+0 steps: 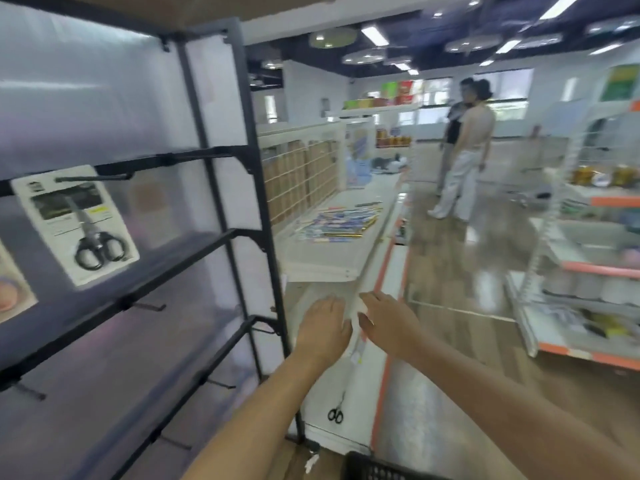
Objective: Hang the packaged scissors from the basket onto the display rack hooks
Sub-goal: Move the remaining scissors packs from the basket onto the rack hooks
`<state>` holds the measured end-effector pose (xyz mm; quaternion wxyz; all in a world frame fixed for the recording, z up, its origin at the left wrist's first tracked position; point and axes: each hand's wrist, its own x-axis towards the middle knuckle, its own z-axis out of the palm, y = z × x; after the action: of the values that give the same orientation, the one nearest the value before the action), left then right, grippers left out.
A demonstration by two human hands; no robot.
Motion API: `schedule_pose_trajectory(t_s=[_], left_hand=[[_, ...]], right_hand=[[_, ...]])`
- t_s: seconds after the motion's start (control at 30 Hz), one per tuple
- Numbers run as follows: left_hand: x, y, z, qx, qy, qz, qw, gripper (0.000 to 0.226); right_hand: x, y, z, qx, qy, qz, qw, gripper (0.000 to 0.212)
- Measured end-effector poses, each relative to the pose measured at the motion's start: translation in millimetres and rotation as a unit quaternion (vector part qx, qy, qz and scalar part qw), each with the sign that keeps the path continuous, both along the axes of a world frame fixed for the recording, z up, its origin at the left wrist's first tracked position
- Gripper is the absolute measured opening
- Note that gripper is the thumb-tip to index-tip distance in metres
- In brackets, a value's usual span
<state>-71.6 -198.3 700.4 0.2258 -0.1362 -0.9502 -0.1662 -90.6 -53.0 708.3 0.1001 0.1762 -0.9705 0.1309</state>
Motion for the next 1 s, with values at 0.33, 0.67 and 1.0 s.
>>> schedule_pose_trajectory(t_s=[0.33, 0.67, 1.0], left_hand=[[67, 62, -66, 0.003, -0.13, -0.167, 0.977, 0.032], [117, 49, -173, -0.041, -0.273, -0.153, 0.949, 0.032], [128, 69, -295, -0.107, -0.41, -0.125, 0.897, 0.041]], right_hand=[[138, 68, -64, -0.045, -0.097, -0.194, 0.975, 0.039], [205, 94, -161, -0.075, -0.204, -0.28, 0.935, 0.039], [212, 122, -299, -0.073, -0.325, -0.27, 0.903, 0.052]])
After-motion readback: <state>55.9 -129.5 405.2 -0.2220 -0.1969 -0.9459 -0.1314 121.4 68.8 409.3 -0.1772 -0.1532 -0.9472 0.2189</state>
